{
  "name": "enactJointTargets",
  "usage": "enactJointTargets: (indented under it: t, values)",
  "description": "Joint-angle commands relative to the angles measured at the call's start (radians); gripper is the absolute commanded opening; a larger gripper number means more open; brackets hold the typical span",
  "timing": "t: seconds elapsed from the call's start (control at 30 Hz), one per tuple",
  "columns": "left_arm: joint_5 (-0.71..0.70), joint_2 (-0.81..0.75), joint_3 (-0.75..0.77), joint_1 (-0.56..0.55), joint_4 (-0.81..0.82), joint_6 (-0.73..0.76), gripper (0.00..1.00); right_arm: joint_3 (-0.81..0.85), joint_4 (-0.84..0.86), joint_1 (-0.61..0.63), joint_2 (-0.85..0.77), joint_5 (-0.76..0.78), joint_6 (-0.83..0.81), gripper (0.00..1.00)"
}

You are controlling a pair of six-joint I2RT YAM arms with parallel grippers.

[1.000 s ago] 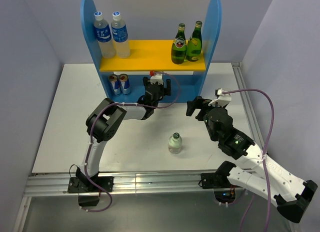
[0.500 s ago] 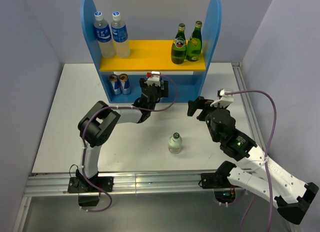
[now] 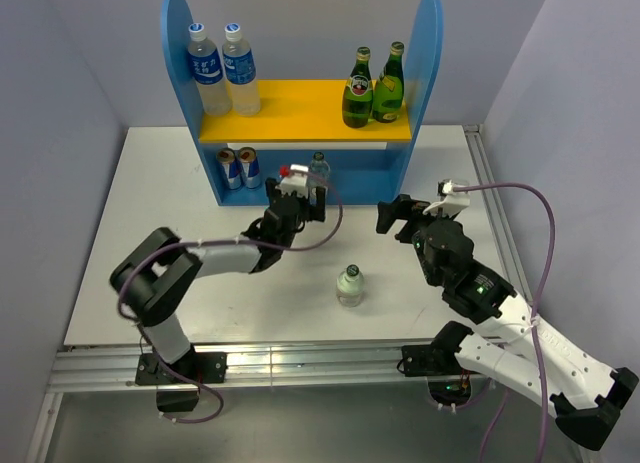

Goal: Place and organize the beverage onto the shelf

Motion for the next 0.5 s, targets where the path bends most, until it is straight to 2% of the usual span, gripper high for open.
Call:
enactJointTargets:
  t: [0.0, 0.2, 0.3, 0.37, 0.47]
  values:
    - [-0.049, -0.199, -0.128, -0.087, -0.052, -0.005, 0.99, -0.008, 0.019, -0.003, -0.015, 0.006, 0.012, 1.0]
    - [-0.026, -0.589, -0.4, -0.209, -0.2, -0.114, 0.99, -0.001, 0.02, -0.003, -0.003, 0.015, 0.012, 1.0]
    - [0.119, -0.721, -0.51, -0.254, -0.224, -0.137, 0.99, 0.001, 0.022, -0.001, -0.001, 0.016, 0.011, 1.0]
    - [0.284, -0.75, -0.569, -0.263, -0.198, -0.143, 0.99, 0.009, 0.017, -0.003, 0.006, 0.016, 0.009, 1.0]
    - [0.373, -0.741, -0.607, -0.288, -0.155, -0.135, 0.99, 0.013, 0.016, -0.001, 0.008, 0.019, 0.011, 1.0]
